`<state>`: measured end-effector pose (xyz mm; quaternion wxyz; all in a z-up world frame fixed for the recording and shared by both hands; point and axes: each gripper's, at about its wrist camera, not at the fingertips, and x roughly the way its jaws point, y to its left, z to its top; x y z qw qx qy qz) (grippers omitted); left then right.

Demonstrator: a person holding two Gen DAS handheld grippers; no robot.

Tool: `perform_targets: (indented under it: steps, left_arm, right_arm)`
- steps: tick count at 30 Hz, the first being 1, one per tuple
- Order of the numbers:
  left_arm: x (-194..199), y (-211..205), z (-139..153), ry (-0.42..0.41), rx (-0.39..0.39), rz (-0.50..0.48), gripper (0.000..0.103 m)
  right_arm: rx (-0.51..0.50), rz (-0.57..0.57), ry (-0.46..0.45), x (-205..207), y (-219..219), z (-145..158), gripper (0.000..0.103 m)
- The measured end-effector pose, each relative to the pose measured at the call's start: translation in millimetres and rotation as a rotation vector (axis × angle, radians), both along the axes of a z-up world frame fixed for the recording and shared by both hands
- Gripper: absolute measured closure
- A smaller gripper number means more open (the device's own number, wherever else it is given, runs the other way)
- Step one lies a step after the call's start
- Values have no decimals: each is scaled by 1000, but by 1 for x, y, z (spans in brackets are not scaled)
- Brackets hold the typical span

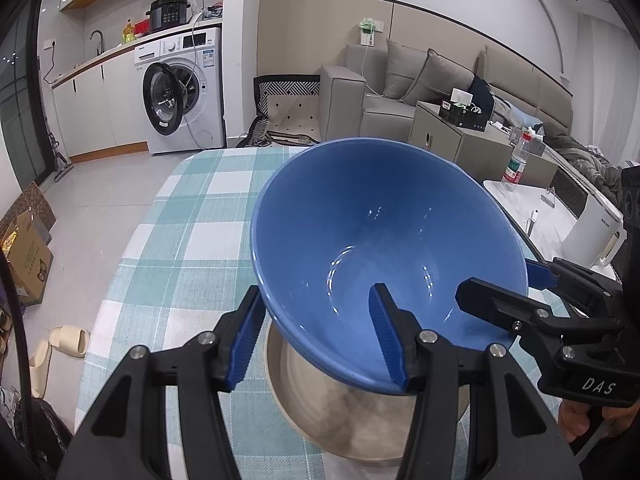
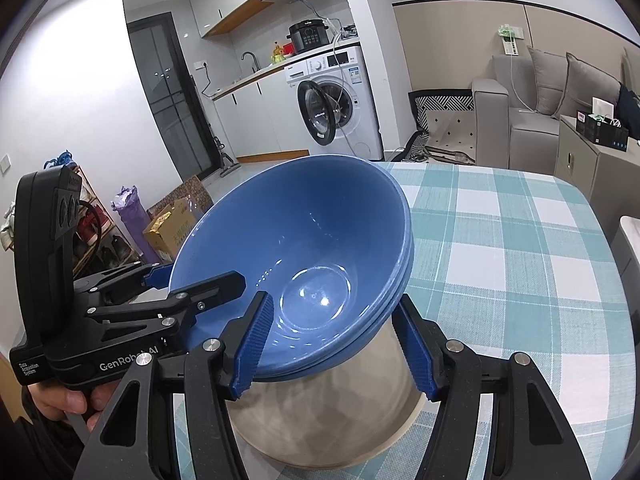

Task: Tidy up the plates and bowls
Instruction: 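Carry the nested blue bowls with both tools over the cream plate stack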

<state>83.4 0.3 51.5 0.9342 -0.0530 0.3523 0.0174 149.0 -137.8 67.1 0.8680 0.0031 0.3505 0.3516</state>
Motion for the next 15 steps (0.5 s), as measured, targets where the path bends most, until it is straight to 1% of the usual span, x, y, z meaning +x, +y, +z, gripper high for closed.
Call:
perform_targets:
  steps: [15]
  left_arm:
    - [5,2,-10,28,-6,-2,50]
  right_arm:
    - [-24,3,17,-2,5,-3,39]
